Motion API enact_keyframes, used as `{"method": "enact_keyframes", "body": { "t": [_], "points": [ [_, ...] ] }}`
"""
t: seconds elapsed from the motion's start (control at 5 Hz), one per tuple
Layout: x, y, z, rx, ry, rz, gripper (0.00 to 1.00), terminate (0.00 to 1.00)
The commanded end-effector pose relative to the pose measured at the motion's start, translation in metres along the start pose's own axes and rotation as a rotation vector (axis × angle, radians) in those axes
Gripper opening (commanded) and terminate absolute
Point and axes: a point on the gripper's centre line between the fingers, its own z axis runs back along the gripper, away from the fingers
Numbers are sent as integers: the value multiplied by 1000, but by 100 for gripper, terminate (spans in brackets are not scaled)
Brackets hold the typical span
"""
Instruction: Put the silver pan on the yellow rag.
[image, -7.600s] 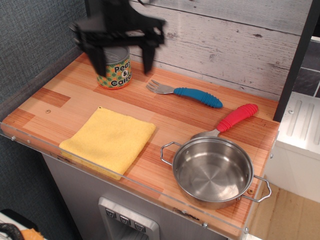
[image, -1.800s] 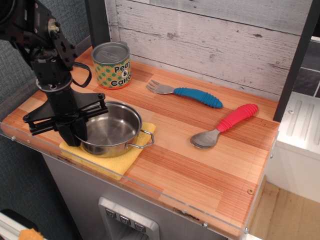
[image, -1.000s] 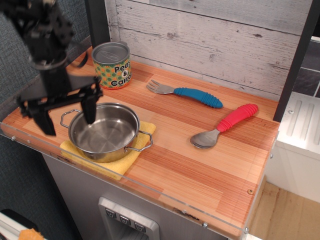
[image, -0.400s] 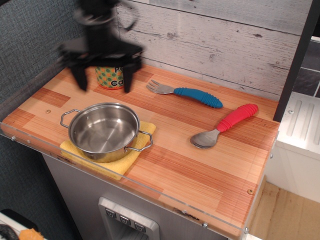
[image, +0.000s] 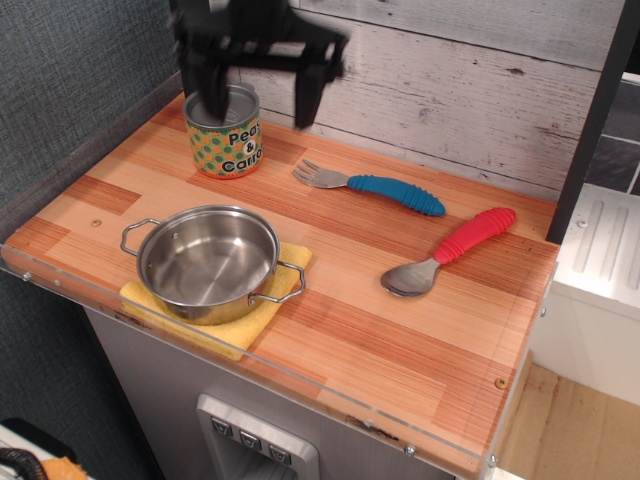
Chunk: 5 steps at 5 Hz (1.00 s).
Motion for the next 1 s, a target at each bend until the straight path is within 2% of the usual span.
{"method": "enact_keyframes", "body": {
  "t": [0.0,0.6,0.8],
  "points": [
    [17,-41,24,-38,-56,-88,100,0],
    [24,-111,39,-72,-80,-173,100,0],
    [24,-121,42,-148,-75,-91,100,100]
  ]
}}
